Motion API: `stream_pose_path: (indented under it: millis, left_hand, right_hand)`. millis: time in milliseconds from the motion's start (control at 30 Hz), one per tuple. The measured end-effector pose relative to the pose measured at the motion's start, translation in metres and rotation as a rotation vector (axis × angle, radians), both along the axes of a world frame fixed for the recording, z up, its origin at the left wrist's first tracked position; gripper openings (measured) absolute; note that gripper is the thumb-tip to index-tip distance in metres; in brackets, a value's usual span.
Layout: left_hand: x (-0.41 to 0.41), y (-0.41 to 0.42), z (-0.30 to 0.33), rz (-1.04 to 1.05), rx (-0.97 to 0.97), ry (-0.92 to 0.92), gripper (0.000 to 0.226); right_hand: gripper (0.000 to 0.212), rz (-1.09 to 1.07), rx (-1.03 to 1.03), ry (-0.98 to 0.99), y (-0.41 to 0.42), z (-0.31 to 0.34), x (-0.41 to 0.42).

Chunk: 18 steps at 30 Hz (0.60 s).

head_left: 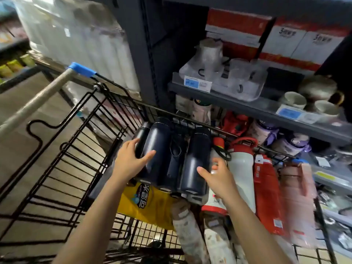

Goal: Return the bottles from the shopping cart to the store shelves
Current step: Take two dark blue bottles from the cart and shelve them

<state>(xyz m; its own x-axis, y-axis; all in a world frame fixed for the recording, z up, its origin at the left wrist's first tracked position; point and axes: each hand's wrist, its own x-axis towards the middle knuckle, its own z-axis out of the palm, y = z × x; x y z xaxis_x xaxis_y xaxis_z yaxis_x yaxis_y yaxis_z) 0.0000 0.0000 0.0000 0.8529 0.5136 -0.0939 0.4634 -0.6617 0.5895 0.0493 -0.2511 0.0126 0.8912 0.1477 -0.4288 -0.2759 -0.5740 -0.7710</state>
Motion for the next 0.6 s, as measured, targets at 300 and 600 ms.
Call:
stream_pose_path:
  millis: [300,600]
  left_hand:
    - [0.01,0.01,-0.026,-0.213,-0.038,-0.047,0.096]
    - [0.007,0.013,-0.029,-0.255,-0.093,-0.078,0.087]
  right_hand:
    - [0.086,-0.009,-0.741,-0.165,0.098,-0.026,0.014]
    - [0.11,-0.076,-0.92,-0.169,0.112,-0.042,0.02]
